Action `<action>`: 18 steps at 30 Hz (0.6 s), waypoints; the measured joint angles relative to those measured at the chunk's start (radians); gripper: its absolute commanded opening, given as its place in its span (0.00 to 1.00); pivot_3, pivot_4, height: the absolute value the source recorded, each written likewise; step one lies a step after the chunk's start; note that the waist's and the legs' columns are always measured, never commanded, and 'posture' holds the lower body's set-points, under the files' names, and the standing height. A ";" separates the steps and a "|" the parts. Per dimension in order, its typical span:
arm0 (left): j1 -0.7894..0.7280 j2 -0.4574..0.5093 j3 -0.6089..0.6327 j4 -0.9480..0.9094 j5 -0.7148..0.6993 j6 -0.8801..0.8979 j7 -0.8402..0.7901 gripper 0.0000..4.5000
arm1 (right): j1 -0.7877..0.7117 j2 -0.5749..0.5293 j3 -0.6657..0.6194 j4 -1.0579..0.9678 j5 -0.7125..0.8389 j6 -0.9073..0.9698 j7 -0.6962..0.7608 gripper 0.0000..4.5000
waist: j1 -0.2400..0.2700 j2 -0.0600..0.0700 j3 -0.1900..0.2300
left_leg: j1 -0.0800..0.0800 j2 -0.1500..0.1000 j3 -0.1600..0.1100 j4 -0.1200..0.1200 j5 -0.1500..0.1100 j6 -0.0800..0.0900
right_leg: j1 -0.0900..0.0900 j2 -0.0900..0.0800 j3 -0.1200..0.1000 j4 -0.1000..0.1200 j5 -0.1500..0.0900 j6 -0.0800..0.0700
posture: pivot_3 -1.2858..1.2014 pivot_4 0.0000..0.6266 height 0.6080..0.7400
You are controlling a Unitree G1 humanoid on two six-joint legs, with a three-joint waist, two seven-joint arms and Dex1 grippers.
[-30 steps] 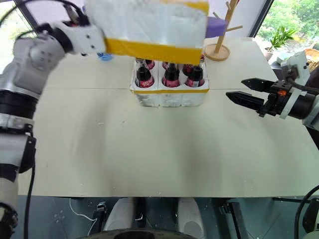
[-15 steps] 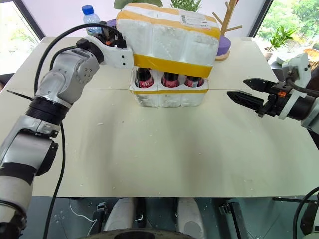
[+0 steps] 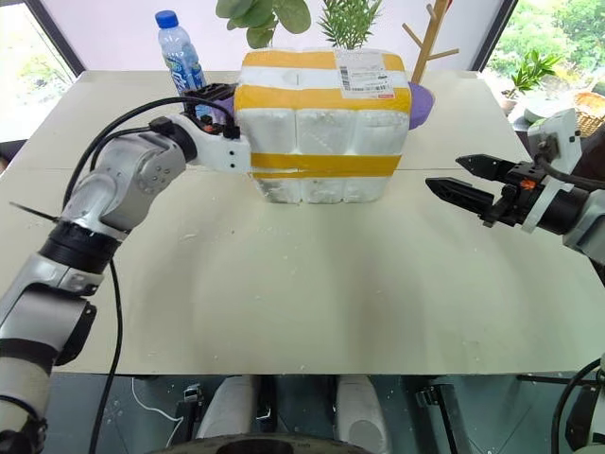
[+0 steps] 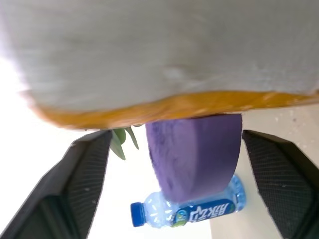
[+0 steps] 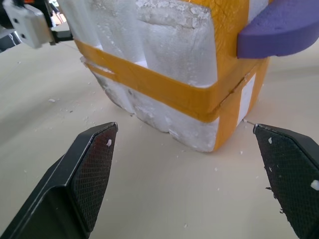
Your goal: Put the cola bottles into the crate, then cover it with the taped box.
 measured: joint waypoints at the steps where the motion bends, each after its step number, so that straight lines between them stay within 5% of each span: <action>1: 0.018 0.013 0.029 -0.015 -0.036 -0.005 -0.011 0.95 | 0.004 -0.001 0.001 0.000 -0.002 -0.002 0.002 1.00 | 0.000 0.000 0.000 | 0.000 0.000 0.000 0.000 0.000 0.000 | 0.001 0.000 0.000 0.000 0.000 0.000 | 0.52 0.24 1.00; 6: 0.068 0.038 0.257 -0.034 -0.339 0.093 -0.134 0.95 | 0.019 -0.001 0.008 0.003 -0.006 -0.007 0.010 1.00 | -0.001 0.000 0.000 | 0.003 0.000 0.000 0.000 0.000 0.000 | 0.004 0.000 0.000 0.000 0.000 0.000 | 0.52 0.24 1.00; 11: 0.094 0.074 0.529 -0.042 -0.804 0.534 -0.429 0.95 | 0.015 -0.006 0.025 0.040 -0.025 -0.013 0.031 1.00 | -0.006 0.000 0.000 | 0.006 0.001 -0.001 0.000 0.000 0.000 | 0.006 0.000 -0.001 -0.001 0.000 0.000 | 0.52 0.24 1.00; 18: 0.091 0.365 0.664 0.005 -1.224 0.945 -0.876 0.95 | -0.082 -0.046 0.112 0.121 -0.045 -0.030 0.124 1.00 | -0.024 0.000 0.000 | 0.006 0.000 -0.003 -0.001 0.000 0.000 | 0.008 0.001 -0.003 -0.001 -0.001 0.000 | 0.52 0.24 1.00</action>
